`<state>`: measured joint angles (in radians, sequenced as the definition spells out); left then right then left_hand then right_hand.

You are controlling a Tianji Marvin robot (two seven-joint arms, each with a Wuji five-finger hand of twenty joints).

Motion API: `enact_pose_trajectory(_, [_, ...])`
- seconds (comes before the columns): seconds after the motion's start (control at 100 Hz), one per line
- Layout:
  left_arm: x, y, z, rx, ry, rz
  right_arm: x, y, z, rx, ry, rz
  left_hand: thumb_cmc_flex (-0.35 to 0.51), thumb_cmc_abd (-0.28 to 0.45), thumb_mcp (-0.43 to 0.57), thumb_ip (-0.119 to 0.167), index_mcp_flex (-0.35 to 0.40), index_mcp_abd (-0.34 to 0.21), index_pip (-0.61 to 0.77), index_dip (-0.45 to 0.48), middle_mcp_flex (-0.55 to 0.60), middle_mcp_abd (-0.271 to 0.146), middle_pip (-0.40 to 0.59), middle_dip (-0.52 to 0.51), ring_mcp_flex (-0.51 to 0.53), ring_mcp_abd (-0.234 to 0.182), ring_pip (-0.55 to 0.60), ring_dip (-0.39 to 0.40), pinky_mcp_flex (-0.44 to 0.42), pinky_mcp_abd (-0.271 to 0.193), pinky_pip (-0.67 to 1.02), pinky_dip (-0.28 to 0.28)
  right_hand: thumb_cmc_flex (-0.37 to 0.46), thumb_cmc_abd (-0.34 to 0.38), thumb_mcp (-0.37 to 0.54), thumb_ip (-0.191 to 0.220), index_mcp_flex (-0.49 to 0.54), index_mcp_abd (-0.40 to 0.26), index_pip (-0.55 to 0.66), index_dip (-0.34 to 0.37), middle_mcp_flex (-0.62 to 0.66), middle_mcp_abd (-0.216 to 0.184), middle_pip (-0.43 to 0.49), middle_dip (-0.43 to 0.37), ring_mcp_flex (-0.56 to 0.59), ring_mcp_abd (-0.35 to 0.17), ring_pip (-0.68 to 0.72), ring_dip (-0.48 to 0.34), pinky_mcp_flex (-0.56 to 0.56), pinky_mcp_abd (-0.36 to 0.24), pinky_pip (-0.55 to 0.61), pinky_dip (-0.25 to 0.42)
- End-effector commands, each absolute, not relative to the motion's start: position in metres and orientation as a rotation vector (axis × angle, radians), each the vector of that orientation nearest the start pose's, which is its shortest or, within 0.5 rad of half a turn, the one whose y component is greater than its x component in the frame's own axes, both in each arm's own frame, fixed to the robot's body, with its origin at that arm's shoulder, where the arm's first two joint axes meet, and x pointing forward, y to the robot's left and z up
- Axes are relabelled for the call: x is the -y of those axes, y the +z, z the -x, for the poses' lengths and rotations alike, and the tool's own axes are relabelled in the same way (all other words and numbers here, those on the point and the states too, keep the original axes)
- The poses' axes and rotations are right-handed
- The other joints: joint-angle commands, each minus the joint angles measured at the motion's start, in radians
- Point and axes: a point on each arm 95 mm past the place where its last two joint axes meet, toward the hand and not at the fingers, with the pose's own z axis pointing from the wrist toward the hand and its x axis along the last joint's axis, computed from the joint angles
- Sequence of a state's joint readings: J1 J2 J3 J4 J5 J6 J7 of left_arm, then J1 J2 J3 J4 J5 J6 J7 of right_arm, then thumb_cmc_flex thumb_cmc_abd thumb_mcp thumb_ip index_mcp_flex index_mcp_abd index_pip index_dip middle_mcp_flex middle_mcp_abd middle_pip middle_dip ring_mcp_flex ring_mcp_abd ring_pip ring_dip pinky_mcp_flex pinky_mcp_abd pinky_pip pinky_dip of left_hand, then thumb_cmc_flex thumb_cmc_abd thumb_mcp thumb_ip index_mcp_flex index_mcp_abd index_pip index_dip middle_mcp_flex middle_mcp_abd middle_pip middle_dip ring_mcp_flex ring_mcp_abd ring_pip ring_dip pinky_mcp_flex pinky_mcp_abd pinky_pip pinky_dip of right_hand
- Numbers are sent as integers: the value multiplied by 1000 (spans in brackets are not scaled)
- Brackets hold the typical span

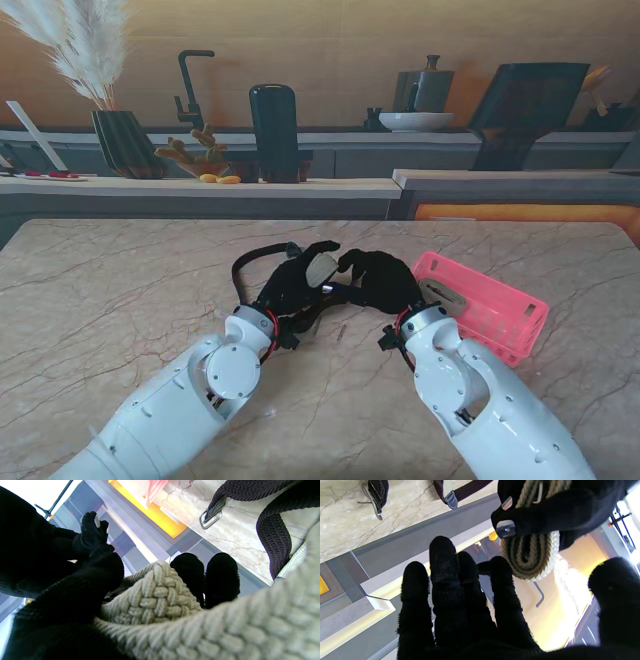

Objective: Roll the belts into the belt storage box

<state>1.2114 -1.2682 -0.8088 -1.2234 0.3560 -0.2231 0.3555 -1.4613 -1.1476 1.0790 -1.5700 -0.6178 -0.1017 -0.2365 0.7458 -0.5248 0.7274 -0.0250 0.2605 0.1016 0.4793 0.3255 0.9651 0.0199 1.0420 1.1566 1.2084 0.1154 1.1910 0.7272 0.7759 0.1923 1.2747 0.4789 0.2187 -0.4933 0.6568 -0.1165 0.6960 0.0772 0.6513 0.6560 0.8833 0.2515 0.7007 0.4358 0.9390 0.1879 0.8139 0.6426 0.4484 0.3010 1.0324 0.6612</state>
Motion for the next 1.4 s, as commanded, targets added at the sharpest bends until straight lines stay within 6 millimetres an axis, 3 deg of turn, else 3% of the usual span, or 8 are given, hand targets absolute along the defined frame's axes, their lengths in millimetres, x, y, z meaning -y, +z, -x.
enact_pose_trajectory(0.0, [129, -333, -449, -1150, -2215, 1513, -60, -297, -417, 1655, -2666, 1790, 30, -12, 33, -1, -39, -1, -33, -18, -19, -4, -5, -7, 61, -109, 136, 73, -5, -21, -4, 14, -37, 27, -21, 45, 9, -43, -27, -2, 23, 13, 11, 11, 33, 6, 23, 12, 7, 19, 36, 9])
enact_pose_trajectory(0.4, [135, -334, -444, -1211, -2235, 1476, -79, -304, -431, 1634, -2554, 1818, 36, -12, 27, -7, -35, -6, -26, -26, -22, -4, -10, -10, 61, -101, 107, 71, -18, -18, -17, 9, 30, 56, -52, 49, 42, -104, -26, 12, 41, -14, 4, 12, 33, 2, 29, 14, -5, 12, 37, -13])
enact_pose_trajectory(0.55, [135, -335, -443, -1222, -2237, 1462, -83, -304, -431, 1615, -2526, 1843, 37, -9, 26, -8, -33, -6, -23, -27, -22, -3, -10, -10, 61, -101, 104, 73, -20, -18, -19, 8, 276, 157, -183, 71, 141, -134, 49, 21, 146, -37, 23, 15, 82, 3, 59, 21, 5, 13, 54, -26])
enact_pose_trajectory(0.67, [135, -333, -442, -1205, -2252, 1466, -83, -304, -428, 1613, -2445, 1881, 38, -8, 23, -11, -29, -7, -19, -27, -24, -3, -12, -10, 59, -94, 92, 71, -25, -18, -23, 6, 443, 92, 42, -38, 122, -165, 313, -258, 239, -48, 27, 9, 125, -8, 77, 23, 10, 6, 62, -40])
enact_pose_trajectory(0.82, [132, -331, -443, -1189, -2255, 1466, -80, -303, -424, 1541, -2321, 1953, 36, -17, 9, -26, -15, -10, -12, -25, -31, -7, -31, -21, 43, -70, 51, 67, -52, -10, -46, 2, 567, 92, 33, -84, 167, -116, 333, -304, 289, -25, 28, 9, 156, 9, 98, 34, 12, -6, 67, -39])
enact_pose_trajectory(0.95, [128, -331, -443, -1190, -2271, 1457, -71, -301, -420, 1465, -2267, 2015, -59, 12, -31, -26, -11, -39, -62, -52, -182, 38, -335, -284, -191, 19, -167, 99, -273, 45, -208, 43, 577, 83, 41, -84, 175, -126, 340, -288, 296, -25, 42, 21, 162, 4, 128, 53, 19, -37, 88, -30])
enact_pose_trajectory(1.09, [122, -327, -443, -1192, -2297, 1409, -61, -297, -418, 1279, -2272, 2113, -168, 33, -95, -31, -18, -76, -111, -77, -380, 59, -610, -583, -495, 58, -591, -44, -476, 80, -367, 65, 576, 87, 42, -85, 171, -142, 340, -265, 287, -27, 64, 41, 155, -5, 163, 76, 22, -54, 105, -23])
enact_pose_trajectory(1.39, [112, -320, -439, -1125, -2336, 1365, -37, -284, -412, 884, -2276, 2211, -214, 63, -158, -32, -2, -115, -133, -48, -527, 75, -763, -714, -735, 55, -850, -193, -617, 59, -567, 48, 580, 91, 47, -85, 161, -162, 345, -214, 256, -7, 143, 98, 138, -19, 275, 135, 27, -84, 172, 22])
